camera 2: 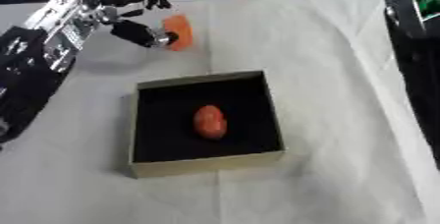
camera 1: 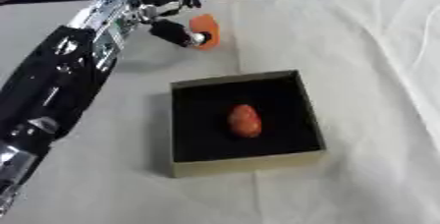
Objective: Pick up objects on the table and place them in the box.
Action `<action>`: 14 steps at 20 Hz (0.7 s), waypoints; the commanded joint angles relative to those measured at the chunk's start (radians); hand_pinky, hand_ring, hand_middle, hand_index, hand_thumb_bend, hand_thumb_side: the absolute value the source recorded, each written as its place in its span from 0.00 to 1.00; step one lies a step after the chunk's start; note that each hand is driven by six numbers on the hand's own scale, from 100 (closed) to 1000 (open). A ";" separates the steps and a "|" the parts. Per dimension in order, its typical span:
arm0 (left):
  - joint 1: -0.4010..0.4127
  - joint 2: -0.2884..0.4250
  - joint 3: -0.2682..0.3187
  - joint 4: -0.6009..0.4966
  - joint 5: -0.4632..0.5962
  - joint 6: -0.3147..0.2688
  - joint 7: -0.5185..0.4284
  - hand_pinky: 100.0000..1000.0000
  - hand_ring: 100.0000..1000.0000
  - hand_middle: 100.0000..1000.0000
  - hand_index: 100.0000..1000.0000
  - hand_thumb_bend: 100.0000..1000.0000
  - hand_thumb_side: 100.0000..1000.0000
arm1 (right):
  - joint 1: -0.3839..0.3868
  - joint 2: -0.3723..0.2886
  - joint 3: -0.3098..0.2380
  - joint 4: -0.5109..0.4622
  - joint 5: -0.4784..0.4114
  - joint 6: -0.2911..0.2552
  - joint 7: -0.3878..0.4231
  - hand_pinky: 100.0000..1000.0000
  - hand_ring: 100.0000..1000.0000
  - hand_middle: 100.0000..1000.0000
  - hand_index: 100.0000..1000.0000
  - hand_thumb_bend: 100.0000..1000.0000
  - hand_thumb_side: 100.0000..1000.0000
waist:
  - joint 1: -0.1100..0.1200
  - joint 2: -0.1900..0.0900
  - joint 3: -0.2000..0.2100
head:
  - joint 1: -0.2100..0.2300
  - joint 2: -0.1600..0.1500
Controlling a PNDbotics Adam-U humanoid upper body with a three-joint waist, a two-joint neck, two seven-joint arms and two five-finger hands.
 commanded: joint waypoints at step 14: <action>-0.041 0.007 0.073 0.078 -0.030 0.073 0.044 0.70 0.86 0.85 0.95 0.23 0.91 | -0.035 -0.002 -0.004 -0.003 0.016 -0.007 0.004 0.86 0.72 0.53 0.72 0.01 0.81 | 0.008 0.011 -0.035 | 0.033 -0.047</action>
